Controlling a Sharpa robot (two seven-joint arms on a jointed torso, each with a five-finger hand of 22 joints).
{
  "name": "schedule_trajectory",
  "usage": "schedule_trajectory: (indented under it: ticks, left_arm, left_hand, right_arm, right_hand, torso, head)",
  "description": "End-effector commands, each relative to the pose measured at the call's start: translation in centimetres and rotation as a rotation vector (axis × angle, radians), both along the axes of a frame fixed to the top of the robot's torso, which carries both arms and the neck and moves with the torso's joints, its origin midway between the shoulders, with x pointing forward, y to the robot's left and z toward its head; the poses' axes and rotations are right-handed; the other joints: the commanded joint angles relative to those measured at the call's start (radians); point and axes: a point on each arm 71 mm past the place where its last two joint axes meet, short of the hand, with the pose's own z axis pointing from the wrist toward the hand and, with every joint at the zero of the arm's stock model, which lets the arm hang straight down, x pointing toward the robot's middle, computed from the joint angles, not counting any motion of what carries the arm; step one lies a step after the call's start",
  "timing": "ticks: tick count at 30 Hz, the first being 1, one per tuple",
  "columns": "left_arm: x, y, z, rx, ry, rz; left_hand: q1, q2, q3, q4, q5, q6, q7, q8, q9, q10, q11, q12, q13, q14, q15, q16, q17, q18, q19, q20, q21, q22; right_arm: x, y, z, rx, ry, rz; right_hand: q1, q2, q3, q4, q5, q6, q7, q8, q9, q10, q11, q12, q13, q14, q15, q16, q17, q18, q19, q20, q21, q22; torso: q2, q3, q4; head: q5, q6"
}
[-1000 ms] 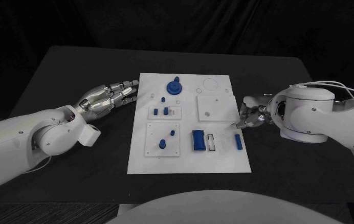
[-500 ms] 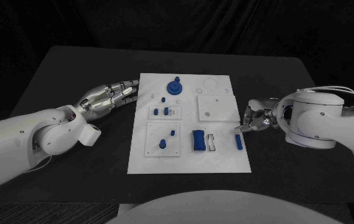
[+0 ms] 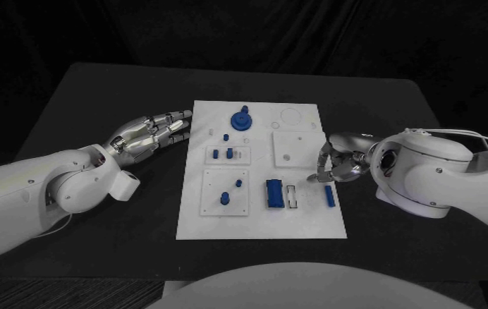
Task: Assemble the parts on the task board
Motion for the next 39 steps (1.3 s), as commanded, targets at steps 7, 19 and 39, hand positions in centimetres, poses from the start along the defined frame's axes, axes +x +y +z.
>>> schedule_trajectory:
  ticks: [7,19,39]
  left_arm:
    - [-0.1,-0.1,0.1,-0.016,-0.002,-0.006]
    - [-0.1,0.0,0.0,-0.016,0.001,-0.007]
    - [-0.2,0.0,-0.1,-0.016,0.004,-0.009]
  left_hand:
    - [0.008,0.000,0.004,-0.002,0.007,0.001,0.005,0.003,0.001,0.005,0.010,0.007,0.002,0.002,-0.003,0.006,0.001,-0.010,0.007,-0.003,0.006,0.000]
    - [0.010,0.000,0.005,-0.003,0.008,0.001,0.006,0.003,0.001,0.007,0.013,0.007,0.002,0.003,-0.003,0.007,0.001,-0.010,0.007,-0.003,0.006,0.001]
    - [0.011,0.001,0.007,-0.004,0.010,0.000,0.007,0.003,0.001,0.006,0.015,0.007,0.002,0.002,-0.003,0.007,0.001,-0.010,0.007,-0.003,0.006,0.000]
  right_arm:
    - [-0.8,2.7,-0.8,0.097,-0.157,0.136]
    - [-1.9,4.4,-2.3,0.115,-0.156,0.221]
    - [-1.7,5.4,-3.1,0.108,-0.140,0.242]
  right_hand:
    - [-0.006,-0.024,-0.005,0.007,-0.055,-0.115,-0.022,0.218,0.272,0.103,-0.025,0.003,0.263,0.100,-0.017,0.003,0.238,-0.011,0.029,-0.013,-0.003,0.206]
    - [-0.058,-0.073,-0.051,0.011,-0.106,-0.140,-0.040,0.298,0.384,0.103,-0.041,0.003,0.263,0.099,-0.029,0.002,0.235,-0.010,0.028,-0.024,-0.006,0.205]
    - [-0.045,-0.036,-0.050,0.008,-0.066,-0.172,-0.053,0.369,0.509,0.103,-0.052,0.003,0.263,0.097,-0.039,-0.002,0.223,-0.008,0.023,-0.034,-0.018,0.201]
  torso:
    - [0.000,0.0002,0.0003]
    - [0.000,0.0001,-0.0004]
    - [0.000,-0.0003,0.0006]
  head:
    - [0.005,0.000]
    - [0.008,0.000]
    - [0.009,0.000]
